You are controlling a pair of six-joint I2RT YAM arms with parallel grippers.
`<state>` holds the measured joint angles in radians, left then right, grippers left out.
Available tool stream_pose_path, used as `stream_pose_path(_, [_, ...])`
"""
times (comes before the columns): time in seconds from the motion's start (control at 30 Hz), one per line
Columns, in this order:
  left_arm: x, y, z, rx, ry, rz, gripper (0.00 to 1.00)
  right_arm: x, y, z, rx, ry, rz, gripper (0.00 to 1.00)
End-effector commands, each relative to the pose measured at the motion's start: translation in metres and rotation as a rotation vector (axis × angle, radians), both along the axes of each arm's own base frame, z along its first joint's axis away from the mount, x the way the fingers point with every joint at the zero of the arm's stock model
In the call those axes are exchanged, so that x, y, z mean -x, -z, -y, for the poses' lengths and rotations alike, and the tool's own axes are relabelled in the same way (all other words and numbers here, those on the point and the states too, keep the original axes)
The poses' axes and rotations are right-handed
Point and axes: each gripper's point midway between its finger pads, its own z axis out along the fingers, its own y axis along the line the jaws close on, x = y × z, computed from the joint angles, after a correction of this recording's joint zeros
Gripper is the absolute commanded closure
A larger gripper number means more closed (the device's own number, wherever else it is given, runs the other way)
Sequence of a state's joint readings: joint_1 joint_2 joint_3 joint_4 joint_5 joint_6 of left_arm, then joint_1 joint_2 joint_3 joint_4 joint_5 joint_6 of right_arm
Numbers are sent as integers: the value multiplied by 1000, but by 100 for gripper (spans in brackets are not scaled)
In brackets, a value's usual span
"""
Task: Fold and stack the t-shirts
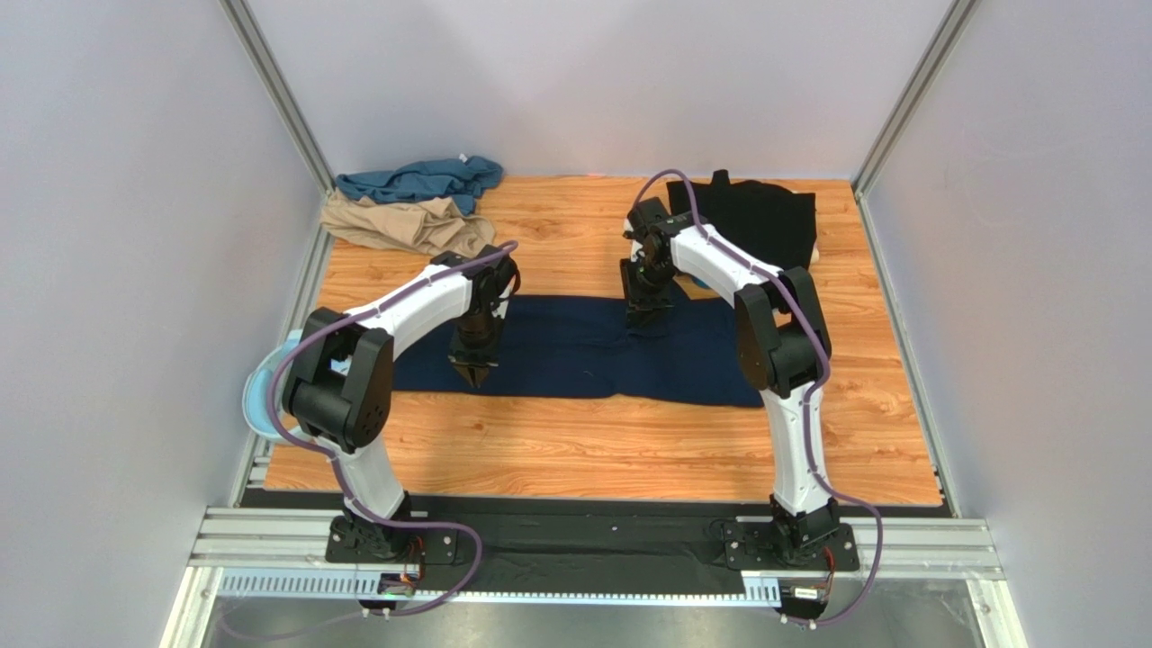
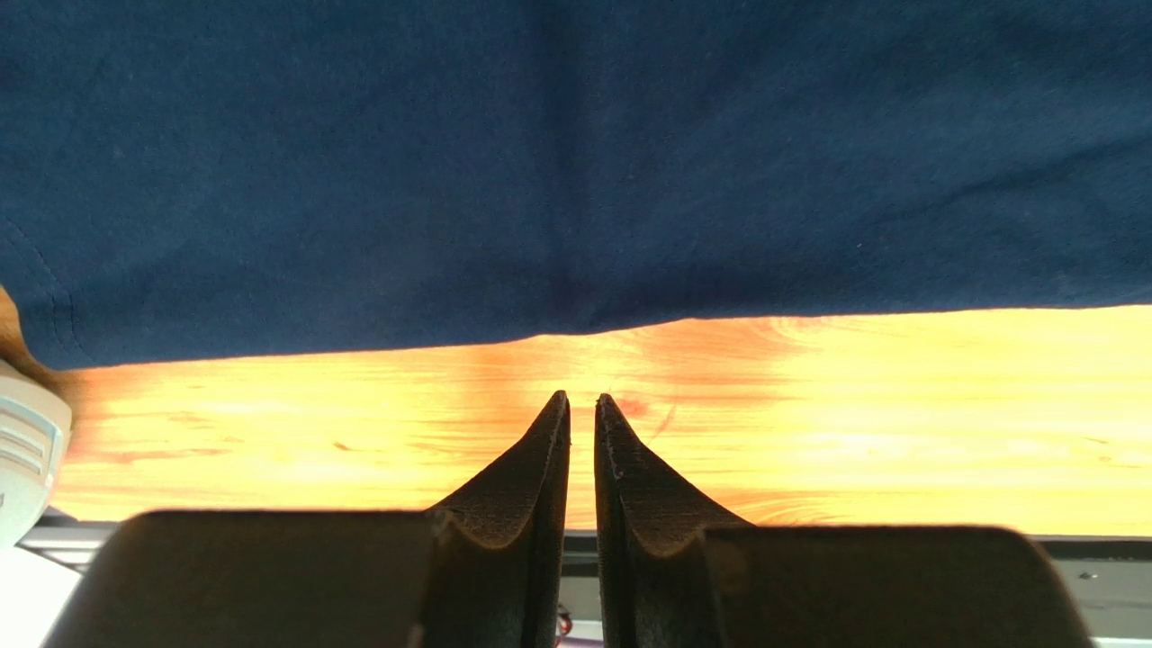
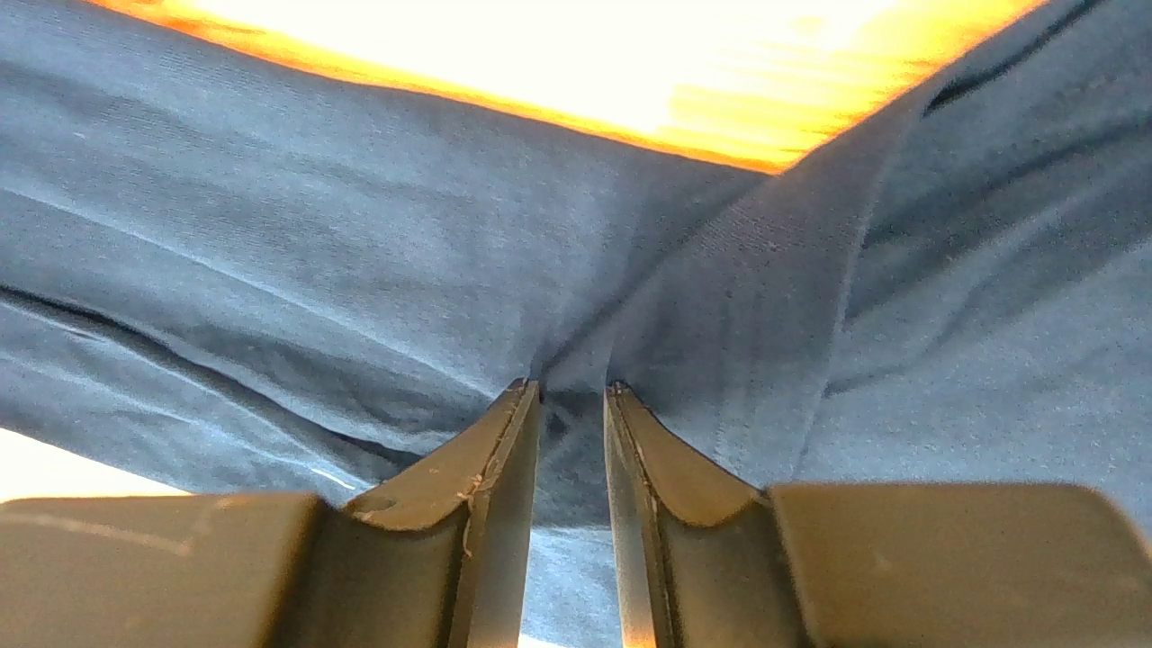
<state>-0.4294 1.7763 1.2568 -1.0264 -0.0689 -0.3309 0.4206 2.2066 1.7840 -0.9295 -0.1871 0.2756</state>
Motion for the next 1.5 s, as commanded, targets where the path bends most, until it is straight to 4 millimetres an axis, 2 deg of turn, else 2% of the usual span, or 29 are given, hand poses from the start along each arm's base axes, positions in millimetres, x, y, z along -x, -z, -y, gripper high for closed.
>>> stream_pose_path(0.0, [2,-11,-4,-2,-4,33,82,-23,-31,-20,-77,-8,92,69])
stream_pose_path(0.1, [0,-10,-4,-4,-7,36,82,-23,-43,-10,-37,4,115,69])
stream_pose_path(0.2, [-5,-10,-6,-20,-14,54,81,-15,-60,13,11,69,119,68])
stream_pose_path(0.23, [-6,-8,-6,-25,-13,54,80,-6,-56,26,27,107,86,68])
stream_pose_path(0.27, [-7,-7,-6,-26,-4,54,80,2,-67,34,36,123,87,68])
stream_pose_path(0.33, [-7,0,-9,-53,3,29,80,17,-66,49,72,140,66,69])
stream_pose_path(0.37, [-9,2,-11,-69,7,23,80,33,-62,60,99,139,48,69])
stream_pose_path(0.43, [-15,8,-10,-81,15,19,81,47,-56,68,124,142,28,69])
stream_pose_path(0.47, [-19,9,-9,-81,19,22,81,60,-43,74,147,141,-6,69])
stream_pose_path(0.57, [-31,14,-1,-66,27,27,80,74,-31,79,161,151,-42,69])
stream_pose_path(0.6, [-36,17,2,-60,29,22,80,83,-19,81,174,150,-83,69])
stream_pose_path(0.7, [-41,30,9,-53,36,-15,80,91,-3,83,194,153,-127,70])
stream_pose_path(0.77, [-38,37,7,-70,40,-46,81,91,8,86,219,154,-151,71])
stream_pose_path(0.8, [-33,43,4,-82,39,-74,82,89,9,85,221,148,-153,76])
stream_pose_path(0.93, [-15,56,1,-84,36,-136,87,83,17,81,236,120,-165,85])
stream_pose_path(0.97, [-10,57,2,-73,32,-152,93,84,22,82,254,113,-183,87])
stream_pose_path(1.07, [2,57,4,-49,22,-180,100,77,24,72,234,94,-196,100])
stream_pose_path(1.13, [12,52,10,-11,14,-229,100,73,20,60,209,69,-187,100])
stream_pose_path(1.17, [18,49,19,42,0,-255,100,65,13,53,193,64,-164,100])
stream_pose_path(1.23, [26,44,25,81,-22,-278,100,61,12,39,184,31,-155,100])
stream_pose_path(1.27, [34,43,27,101,-39,-303,100,52,4,30,162,17,-136,100])
stream_pose_path(1.3, [37,42,30,114,-62,-301,100,50,10,23,161,4,-149,100])
stream_pose_path(1.37, [51,44,27,105,-74,-324,100,44,10,13,144,-10,-157,100])
stream_pose_path(1.4, [56,42,27,101,-79,-324,100,30,10,3,126,-17,-136,100])
stream_pose_path(1.47, [74,44,25,87,-74,-356,100,18,8,-6,107,-22,-130,100])
